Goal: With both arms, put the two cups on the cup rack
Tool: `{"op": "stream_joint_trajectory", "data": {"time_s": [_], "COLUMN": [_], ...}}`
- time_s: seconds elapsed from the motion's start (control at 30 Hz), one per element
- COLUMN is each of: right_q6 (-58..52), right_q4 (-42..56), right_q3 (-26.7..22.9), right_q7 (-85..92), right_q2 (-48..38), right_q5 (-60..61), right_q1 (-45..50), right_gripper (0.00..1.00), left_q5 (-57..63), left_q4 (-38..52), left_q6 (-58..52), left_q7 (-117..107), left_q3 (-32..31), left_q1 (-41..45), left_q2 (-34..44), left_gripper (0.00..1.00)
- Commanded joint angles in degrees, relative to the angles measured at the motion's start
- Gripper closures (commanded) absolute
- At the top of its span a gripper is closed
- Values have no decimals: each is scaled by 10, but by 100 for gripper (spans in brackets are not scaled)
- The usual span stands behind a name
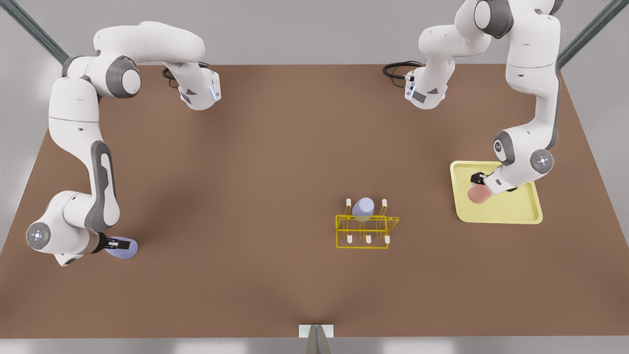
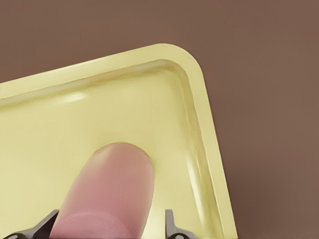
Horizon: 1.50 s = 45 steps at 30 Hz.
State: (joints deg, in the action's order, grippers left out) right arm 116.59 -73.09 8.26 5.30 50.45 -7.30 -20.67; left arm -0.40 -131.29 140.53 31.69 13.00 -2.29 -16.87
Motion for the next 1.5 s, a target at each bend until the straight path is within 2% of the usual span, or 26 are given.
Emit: {"op": "stream_joint_trajectory", "data": {"time_s": [0.0, 0.2, 0.23, 0.27, 0.7, 0.77, 0.83, 0.87, 0.97, 1.03, 1.17, 1.23, 1.33, 1.47], "right_q6": [29, 51, 51, 51, 23, 19, 18, 18, 19, 20, 19, 20, 19, 7], "right_q4": [1, 4, 4, 3, -18, -18, -18, -18, -14, -14, -11, -7, -6, -6], "right_q3": [0, 1, 1, 0, 4, 4, 5, 5, 5, 5, 6, 6, 9, 26], "right_q7": [8, 14, 14, 14, 13, 14, 14, 14, 14, 14, 14, 14, 15, 26], "right_q2": [5, 17, 17, 17, 8, 7, 7, 7, 9, 10, 10, 10, 8, 2], "right_q5": [1, 1, 1, 1, -1, -2, -2, -2, -1, 1, 10, 10, 11, 27], "right_q1": [-1, 0, 0, 0, -3, -3, -3, -3, -3, -3, -3, -3, -6, -9], "right_gripper": [0, 0, 0, 0, 0, 0, 0, 4, 7, 17, 33, 39, 39, 39], "left_q5": [0, -2, -2, -2, -2, -2, -2, -2, -1, -2, -11, -11, -63, -63], "left_q4": [1, 1, 1, 1, 12, 18, 54, 75, 118, 152, 307, 402, 556, 626], "left_q6": [33, 47, 48, 47, 40, -19, -113, -140, -154, -154, -219, -235, -310, -347], "left_q7": [53, 53, 53, 53, 54, 45, 1, -2, -73, -133, -261, -355, -435, -514], "left_q3": [0, 0, 0, 0, 0, 1, 9, 9, -1, -14, -86, -125, -137, -165], "left_q1": [0, -3, -3, -3, -1, 7, 27, 28, 49, 73, 85, 84, 86, 110], "left_q2": [-7, -23, -23, -23, -13, 20, 41, 41, 38, 24, -61, -120, -205, -243], "left_gripper": [0, 0, 10, 14, 15, 15, 15, 15, 17, 17, 17, 17, 17, 17]}}
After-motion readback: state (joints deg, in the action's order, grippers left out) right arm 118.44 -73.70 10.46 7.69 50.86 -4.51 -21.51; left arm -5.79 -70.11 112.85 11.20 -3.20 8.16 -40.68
